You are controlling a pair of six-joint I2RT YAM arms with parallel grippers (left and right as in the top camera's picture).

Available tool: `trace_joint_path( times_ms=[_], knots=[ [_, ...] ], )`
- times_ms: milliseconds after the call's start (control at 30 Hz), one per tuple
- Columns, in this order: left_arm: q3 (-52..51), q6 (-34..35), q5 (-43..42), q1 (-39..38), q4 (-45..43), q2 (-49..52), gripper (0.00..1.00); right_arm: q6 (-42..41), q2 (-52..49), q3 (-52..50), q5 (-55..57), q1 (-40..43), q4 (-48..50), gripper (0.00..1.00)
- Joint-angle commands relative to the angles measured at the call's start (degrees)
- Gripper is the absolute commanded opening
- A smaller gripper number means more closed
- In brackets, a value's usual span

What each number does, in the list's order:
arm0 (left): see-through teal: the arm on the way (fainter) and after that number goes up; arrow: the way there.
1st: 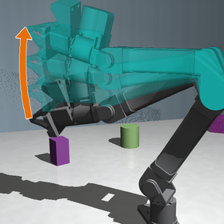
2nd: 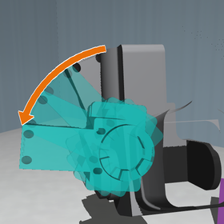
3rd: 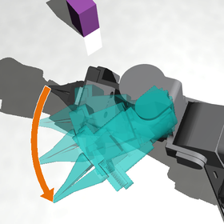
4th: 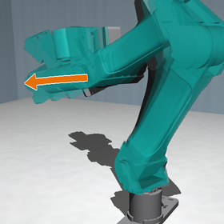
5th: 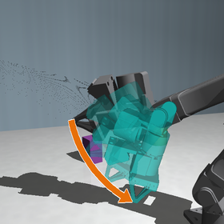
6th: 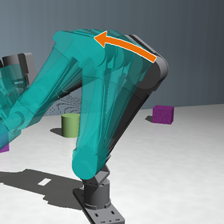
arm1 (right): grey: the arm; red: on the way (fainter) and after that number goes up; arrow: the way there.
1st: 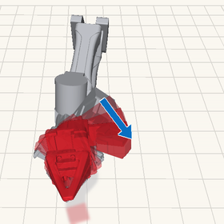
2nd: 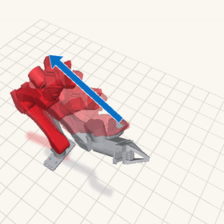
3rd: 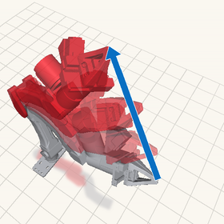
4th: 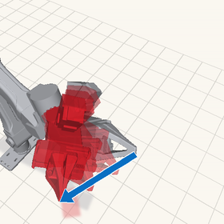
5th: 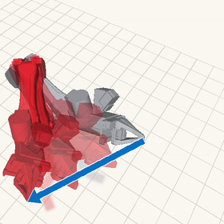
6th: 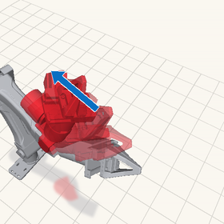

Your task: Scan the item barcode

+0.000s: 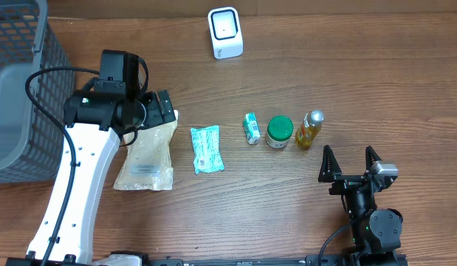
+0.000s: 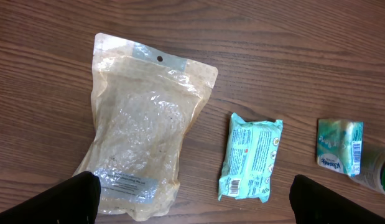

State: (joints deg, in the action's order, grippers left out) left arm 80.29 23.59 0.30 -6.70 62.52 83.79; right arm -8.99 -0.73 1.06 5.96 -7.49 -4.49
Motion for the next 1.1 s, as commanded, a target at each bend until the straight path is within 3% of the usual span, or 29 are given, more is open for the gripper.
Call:
trace_joint_path(
  times_ms=[0, 1067],
  knots=[
    [0.35, -0.46, 0.76, 0.26, 0.02, 0.22, 1.0, 0.31, 0.57, -0.61, -0.09, 0.11, 0.28, 1.0],
    [0.35, -0.46, 0.74, 0.26, 0.02, 0.22, 0.99, 0.09, 0.55, 1.92, -4.61, 0.11, -1.46, 1.0]
  ],
)
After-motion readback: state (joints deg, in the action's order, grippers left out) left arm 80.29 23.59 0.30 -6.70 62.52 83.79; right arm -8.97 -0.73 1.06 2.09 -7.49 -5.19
